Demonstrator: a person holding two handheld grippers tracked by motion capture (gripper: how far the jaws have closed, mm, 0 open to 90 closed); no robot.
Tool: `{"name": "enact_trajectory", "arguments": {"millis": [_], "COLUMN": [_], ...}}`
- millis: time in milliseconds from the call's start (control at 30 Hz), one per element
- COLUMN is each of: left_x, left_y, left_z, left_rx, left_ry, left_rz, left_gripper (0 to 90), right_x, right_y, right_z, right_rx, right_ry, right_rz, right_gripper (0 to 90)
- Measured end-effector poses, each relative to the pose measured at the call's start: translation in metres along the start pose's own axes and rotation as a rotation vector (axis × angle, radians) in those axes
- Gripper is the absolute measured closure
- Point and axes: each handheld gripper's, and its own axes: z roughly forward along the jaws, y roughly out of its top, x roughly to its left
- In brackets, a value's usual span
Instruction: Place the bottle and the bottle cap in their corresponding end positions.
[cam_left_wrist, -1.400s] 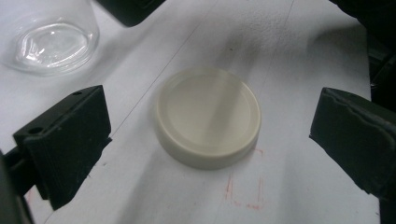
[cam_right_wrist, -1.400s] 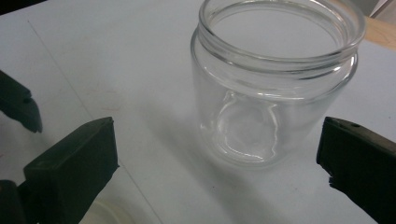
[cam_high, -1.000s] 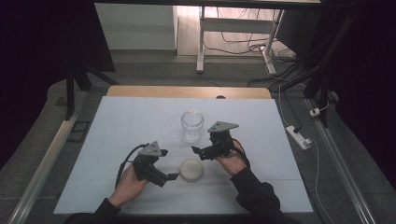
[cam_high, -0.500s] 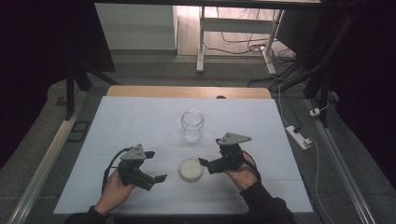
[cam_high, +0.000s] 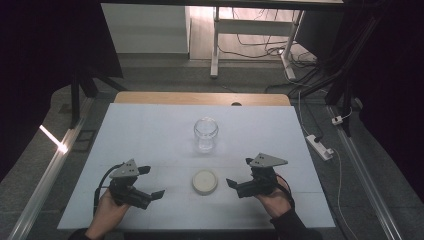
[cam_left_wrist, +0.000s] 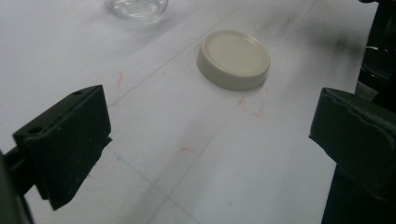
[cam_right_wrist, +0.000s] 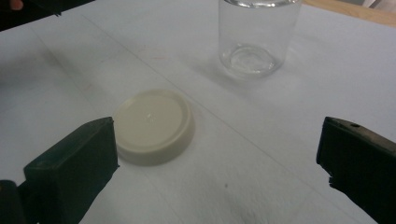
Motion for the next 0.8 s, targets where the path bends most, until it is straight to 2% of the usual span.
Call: {"name": "enact_trajectory", "arguments": {"millis": [167,467,600,800], "left_x": [0.0,0.001,0.003,0.005], "left_y": [-0.011,-0.032,-0.042,-0.055], "left_z": [-0.012,-0.034,-0.044,-0.057], "left_rx": [-0.003,-0.012,-0.019,-0.033], "left_ry": [0.023,0.072,0.099,0.122], "left_rz": [-0.02,-0.063,-0.085,-0.127], "left_gripper": [0.0,0.0,0.0,0.0], "right_x": [-0.002,-0.008,-0.009,-0.012], "right_y": [-0.011,-0.033,-0.043,-0.057], "right_z": [-0.013,-0.039,-0.05,-0.065], "right_rx": [0.005,0.009,0.022,0.034], "right_ry": [-0.027,-0.101,-0.142,-0.18], "right_rz": [0.015,0.041,0.045,0.077], "right_gripper": [0.0,0.0,0.0,0.0]}}
